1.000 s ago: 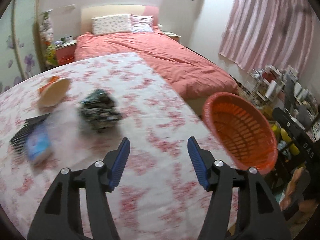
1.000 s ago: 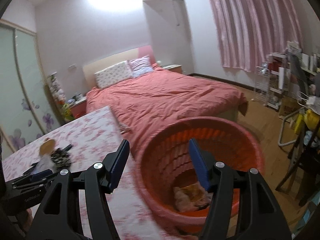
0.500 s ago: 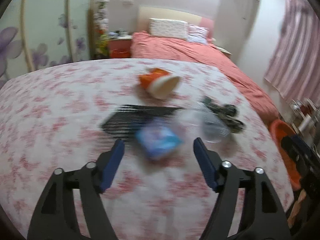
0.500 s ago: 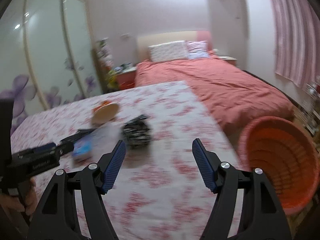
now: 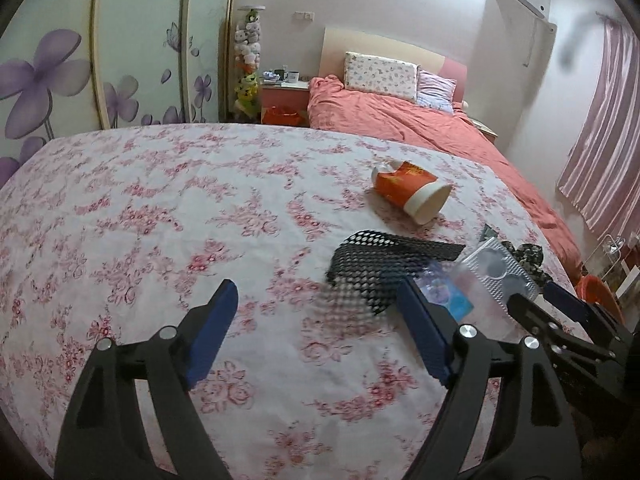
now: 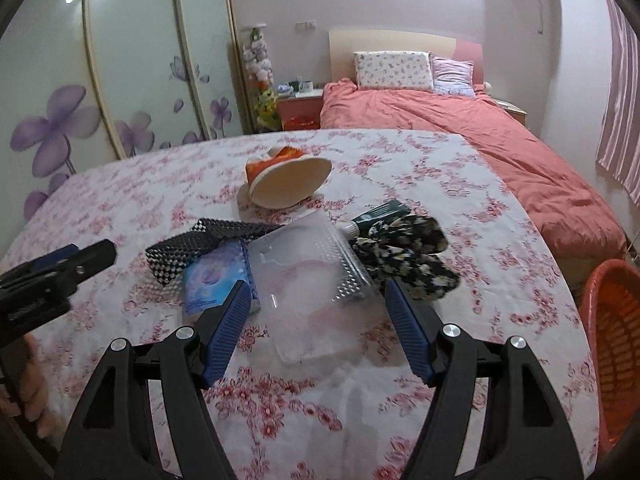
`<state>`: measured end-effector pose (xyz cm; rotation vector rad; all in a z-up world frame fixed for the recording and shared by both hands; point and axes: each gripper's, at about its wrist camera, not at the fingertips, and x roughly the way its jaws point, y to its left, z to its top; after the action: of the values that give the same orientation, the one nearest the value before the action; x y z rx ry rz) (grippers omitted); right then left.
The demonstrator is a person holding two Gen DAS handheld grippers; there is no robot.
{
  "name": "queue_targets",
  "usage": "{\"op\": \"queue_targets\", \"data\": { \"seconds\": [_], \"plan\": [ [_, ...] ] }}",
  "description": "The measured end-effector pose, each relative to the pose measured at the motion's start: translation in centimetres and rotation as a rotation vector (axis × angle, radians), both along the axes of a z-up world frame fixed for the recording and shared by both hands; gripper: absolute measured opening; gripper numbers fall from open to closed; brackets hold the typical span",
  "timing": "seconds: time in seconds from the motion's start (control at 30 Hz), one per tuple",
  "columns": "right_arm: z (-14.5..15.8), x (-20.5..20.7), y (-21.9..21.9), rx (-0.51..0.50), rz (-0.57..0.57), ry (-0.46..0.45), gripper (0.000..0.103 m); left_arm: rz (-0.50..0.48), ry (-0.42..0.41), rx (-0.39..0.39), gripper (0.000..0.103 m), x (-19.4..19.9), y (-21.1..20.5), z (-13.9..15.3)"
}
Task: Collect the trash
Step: 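Move both open tools back over the items on the bed, then grasp the black mesh net with the left tool while the right tool grasps the clear plastic box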
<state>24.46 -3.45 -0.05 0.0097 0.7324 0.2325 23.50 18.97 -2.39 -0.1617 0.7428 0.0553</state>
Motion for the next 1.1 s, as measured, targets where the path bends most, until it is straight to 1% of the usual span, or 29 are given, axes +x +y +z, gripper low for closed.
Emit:
{"op": "queue_targets", "data": {
  "seconds": [0.17, 0.43, 0.6, 0.67, 0.8, 0.93, 1.1],
  "plan": [
    [-1.0, 1.3, 0.8, -0.036, 0.000, 0.043, 0.074, 0.007, 0.014, -0.019, 0.080, 0.2, 0.9, -0.6],
    [-1.4, 1.9, 2.1, -0.070, 0.031, 0.056, 0.074, 0.013, 0.029, -0.041, 0.080, 0.5, 1.6, -1.2],
    [-1.7, 2.7, 2.6, -0.101, 0.034, 0.081, 0.074, 0.013, 0.037, -0.039, 0.080, 0.6, 1.6, -1.5],
    [-1.6, 2.5, 2.6, -0.107, 0.032, 0.074, 0.073, 0.011, 0.040, -0.039, 0.080, 0.6, 1.5, -1.5],
    [-1.7, 2.7, 2.5, -0.103, 0.034, 0.080, 0.074, 0.006, 0.046, -0.035, 0.080, 0.9, 1.3, -1.6],
    [-2.0, 3.3, 2.3, -0.076, 0.036, 0.103, 0.074, -0.003, 0.057, -0.034, 0.080, 1.2, 0.9, -1.8],
    [-1.9, 3.0, 2.0, -0.066, 0.035, 0.096, 0.071, -0.017, 0.062, -0.027, 0.080, 1.4, 0.3, -1.9]
  ]
}}
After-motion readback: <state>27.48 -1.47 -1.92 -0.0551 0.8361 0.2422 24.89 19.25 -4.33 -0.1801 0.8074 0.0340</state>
